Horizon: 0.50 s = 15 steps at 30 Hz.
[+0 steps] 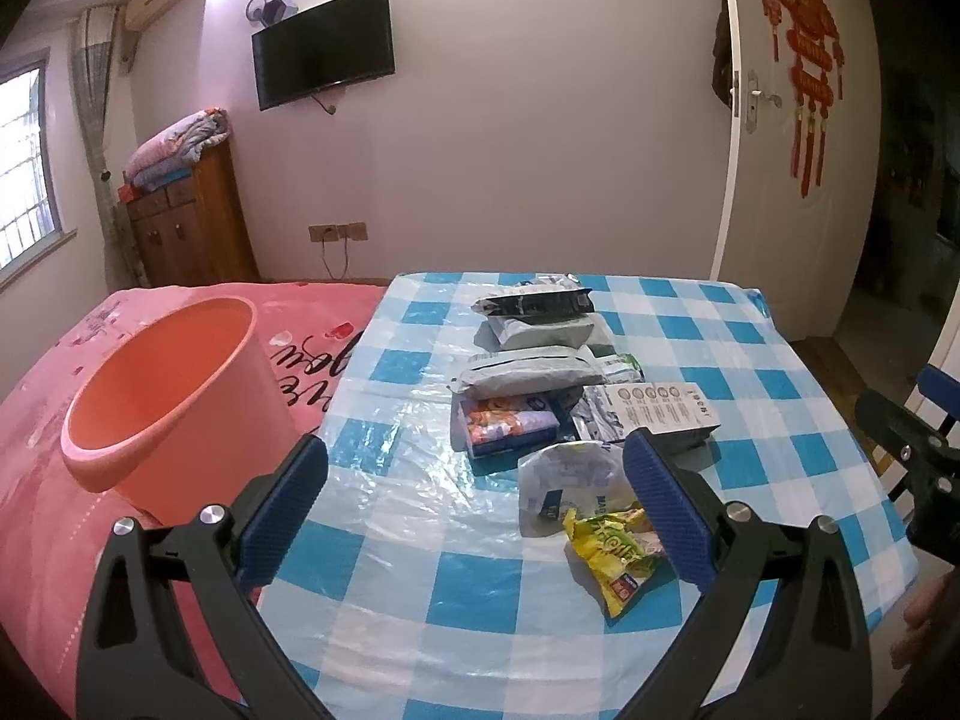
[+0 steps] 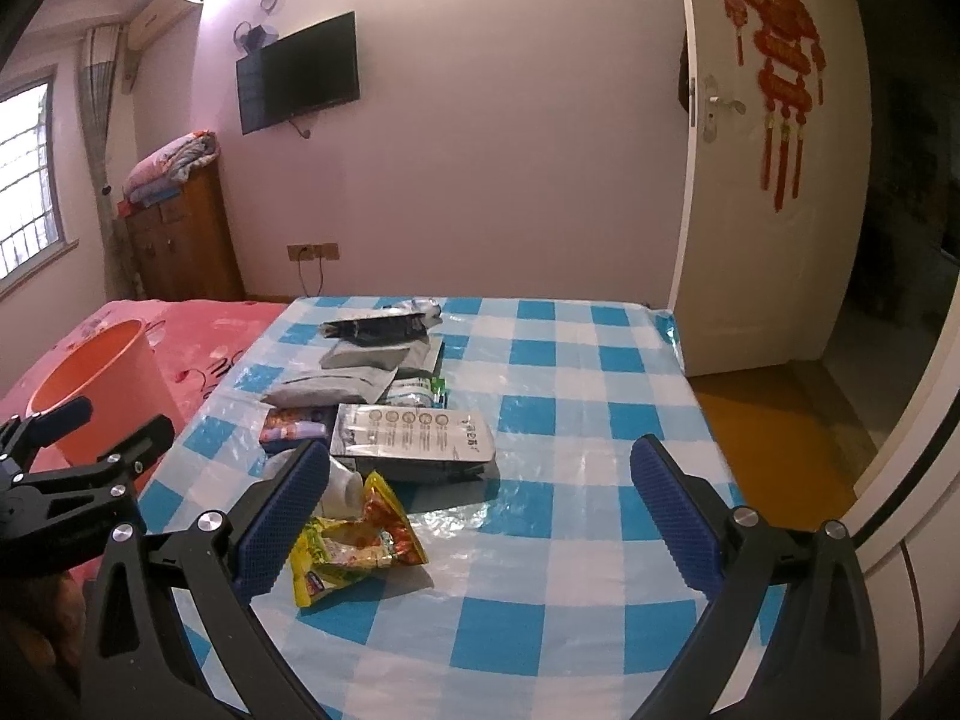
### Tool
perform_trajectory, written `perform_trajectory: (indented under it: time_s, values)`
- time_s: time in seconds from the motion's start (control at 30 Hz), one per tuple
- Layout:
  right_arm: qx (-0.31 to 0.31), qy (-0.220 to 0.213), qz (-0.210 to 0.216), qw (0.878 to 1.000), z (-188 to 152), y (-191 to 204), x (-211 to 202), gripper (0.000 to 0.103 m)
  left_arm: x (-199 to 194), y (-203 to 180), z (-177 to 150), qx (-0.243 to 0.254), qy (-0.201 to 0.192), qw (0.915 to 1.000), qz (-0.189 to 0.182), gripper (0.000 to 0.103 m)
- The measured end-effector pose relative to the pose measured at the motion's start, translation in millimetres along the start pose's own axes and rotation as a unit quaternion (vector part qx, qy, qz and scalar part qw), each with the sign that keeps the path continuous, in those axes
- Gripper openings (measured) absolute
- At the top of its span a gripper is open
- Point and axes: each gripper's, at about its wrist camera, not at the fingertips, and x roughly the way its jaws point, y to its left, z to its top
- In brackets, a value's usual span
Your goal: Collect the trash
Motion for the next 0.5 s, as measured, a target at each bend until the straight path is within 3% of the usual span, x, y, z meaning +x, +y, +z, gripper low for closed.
perform_trajectory:
  time_s: [0.5]
  values:
    - [0.023,0.001,0.003,1.0,-1.3,-9.2,-6.1,0.099,-6.4,0.4,-1.2,0.001,0.001,1.0,0.001,0.099]
